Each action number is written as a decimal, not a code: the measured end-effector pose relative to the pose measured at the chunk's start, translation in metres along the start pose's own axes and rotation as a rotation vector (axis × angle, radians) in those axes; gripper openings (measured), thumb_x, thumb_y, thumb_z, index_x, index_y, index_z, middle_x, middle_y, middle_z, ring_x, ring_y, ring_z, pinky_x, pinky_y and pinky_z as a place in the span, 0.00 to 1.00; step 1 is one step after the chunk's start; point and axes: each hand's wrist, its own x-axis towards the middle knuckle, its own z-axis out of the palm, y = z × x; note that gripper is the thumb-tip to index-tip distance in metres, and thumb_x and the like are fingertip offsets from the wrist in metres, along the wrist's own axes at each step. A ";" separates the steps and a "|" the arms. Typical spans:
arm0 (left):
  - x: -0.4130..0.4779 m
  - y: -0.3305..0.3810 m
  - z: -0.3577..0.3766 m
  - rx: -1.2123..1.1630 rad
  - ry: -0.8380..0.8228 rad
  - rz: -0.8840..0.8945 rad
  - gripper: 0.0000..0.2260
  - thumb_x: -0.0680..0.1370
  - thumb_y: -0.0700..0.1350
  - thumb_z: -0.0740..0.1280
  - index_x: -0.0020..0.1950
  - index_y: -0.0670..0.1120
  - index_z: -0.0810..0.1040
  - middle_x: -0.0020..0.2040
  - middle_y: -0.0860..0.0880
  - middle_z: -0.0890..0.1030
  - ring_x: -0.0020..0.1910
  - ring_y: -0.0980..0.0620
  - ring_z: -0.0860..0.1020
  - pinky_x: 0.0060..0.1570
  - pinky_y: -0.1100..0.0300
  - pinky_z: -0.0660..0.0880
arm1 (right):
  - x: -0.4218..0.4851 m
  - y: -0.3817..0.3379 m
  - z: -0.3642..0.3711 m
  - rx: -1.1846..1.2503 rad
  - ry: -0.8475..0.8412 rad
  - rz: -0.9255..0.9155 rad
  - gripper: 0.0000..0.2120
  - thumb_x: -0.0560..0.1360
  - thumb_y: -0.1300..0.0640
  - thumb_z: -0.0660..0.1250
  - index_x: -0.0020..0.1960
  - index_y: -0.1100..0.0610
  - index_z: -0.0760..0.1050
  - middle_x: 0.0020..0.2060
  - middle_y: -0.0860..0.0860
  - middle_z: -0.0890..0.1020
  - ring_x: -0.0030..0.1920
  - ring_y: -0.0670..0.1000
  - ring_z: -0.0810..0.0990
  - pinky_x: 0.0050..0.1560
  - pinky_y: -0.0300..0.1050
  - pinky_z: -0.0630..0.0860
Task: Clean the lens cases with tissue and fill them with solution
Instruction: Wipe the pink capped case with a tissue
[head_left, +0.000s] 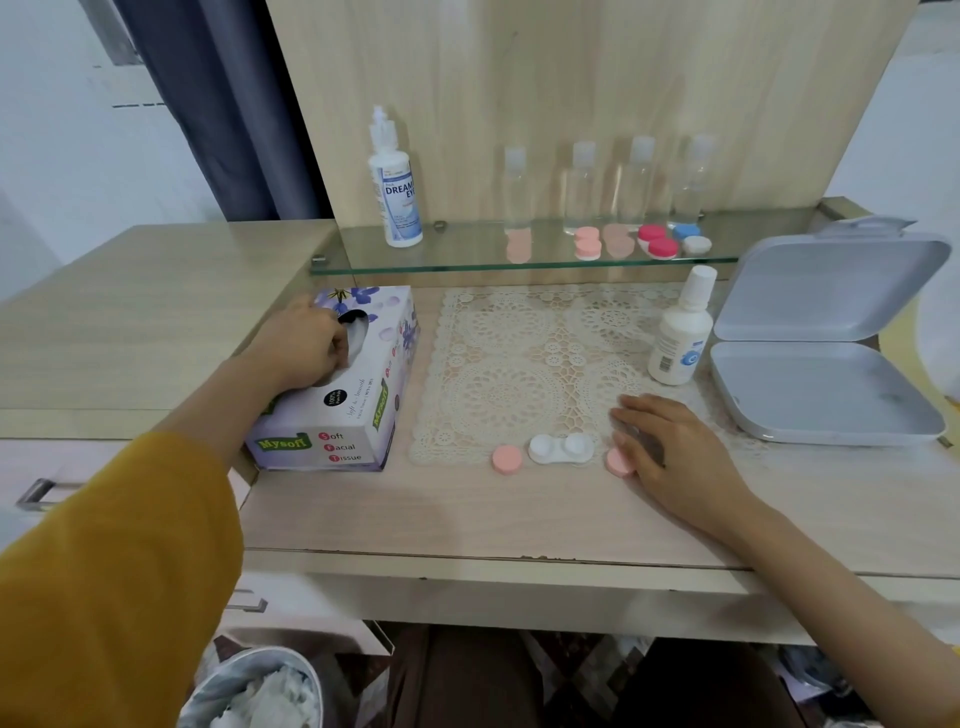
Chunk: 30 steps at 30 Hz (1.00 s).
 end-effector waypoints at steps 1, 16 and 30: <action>0.000 0.000 0.001 0.008 0.002 0.000 0.08 0.74 0.39 0.61 0.38 0.47 0.77 0.46 0.45 0.79 0.47 0.50 0.63 0.46 0.55 0.68 | 0.000 0.000 0.000 -0.002 -0.003 0.000 0.25 0.71 0.45 0.54 0.62 0.55 0.76 0.64 0.48 0.74 0.67 0.50 0.67 0.64 0.44 0.63; 0.006 0.002 0.001 0.015 -0.089 0.019 0.18 0.75 0.43 0.64 0.65 0.48 0.71 0.57 0.41 0.74 0.59 0.43 0.69 0.51 0.54 0.68 | -0.001 -0.001 -0.001 0.006 0.001 -0.009 0.25 0.71 0.46 0.54 0.61 0.56 0.76 0.63 0.49 0.75 0.66 0.51 0.68 0.62 0.44 0.64; 0.004 -0.001 0.003 -0.062 -0.033 0.054 0.07 0.74 0.39 0.63 0.40 0.50 0.77 0.40 0.49 0.73 0.44 0.44 0.75 0.43 0.52 0.74 | 0.001 0.003 0.000 0.007 0.009 -0.019 0.16 0.76 0.52 0.62 0.62 0.56 0.75 0.64 0.49 0.74 0.67 0.51 0.67 0.64 0.46 0.64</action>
